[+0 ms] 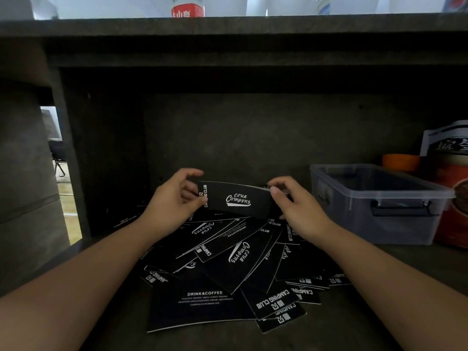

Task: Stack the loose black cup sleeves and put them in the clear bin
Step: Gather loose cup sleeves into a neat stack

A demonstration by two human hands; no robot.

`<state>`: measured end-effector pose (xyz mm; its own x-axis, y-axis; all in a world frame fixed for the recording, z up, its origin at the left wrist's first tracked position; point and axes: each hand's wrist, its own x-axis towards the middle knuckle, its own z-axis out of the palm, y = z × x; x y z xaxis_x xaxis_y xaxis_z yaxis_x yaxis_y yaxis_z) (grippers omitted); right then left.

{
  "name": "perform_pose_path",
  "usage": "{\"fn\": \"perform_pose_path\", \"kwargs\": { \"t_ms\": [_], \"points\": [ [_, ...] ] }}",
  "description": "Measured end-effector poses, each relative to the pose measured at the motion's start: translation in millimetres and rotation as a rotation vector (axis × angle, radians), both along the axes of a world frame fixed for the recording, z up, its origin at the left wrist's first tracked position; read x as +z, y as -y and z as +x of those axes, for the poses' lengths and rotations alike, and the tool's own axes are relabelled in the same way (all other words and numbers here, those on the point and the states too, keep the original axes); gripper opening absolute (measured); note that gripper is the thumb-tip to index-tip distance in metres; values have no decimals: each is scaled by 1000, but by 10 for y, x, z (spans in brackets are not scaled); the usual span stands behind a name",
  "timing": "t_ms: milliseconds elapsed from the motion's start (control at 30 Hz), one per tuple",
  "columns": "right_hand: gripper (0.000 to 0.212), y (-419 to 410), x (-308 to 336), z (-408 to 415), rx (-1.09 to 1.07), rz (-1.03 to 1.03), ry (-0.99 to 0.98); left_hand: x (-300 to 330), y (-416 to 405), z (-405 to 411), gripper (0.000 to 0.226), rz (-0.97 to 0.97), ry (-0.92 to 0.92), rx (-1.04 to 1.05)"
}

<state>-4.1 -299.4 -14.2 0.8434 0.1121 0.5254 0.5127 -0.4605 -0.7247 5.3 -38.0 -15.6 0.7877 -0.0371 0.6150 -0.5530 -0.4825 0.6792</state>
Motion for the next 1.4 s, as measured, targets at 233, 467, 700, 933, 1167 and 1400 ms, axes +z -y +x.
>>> {"fn": "perform_pose_path", "kwargs": {
  "t_ms": [233,467,700,933,1167,1400],
  "points": [
    [13,15,-6,16,-42,-119,88,-27,39,-12,60,33,-34,-26],
    [8,39,32,30,-149,-99,132,12,2,-21,45,50,-21,98],
    [12,91,33,36,-204,-150,61,-41,-182,15,87,375,-422,10],
    [13,65,24,13,-164,-212,-2,18,-249,11,62,420,-400,-69],
    [8,68,55,-9,-200,-157,44,20,-191,-5,41,266,-169,32],
    [9,53,46,-18,-186,-152,30,57,-204,-5,17,85,-70,203]
  ]
}}
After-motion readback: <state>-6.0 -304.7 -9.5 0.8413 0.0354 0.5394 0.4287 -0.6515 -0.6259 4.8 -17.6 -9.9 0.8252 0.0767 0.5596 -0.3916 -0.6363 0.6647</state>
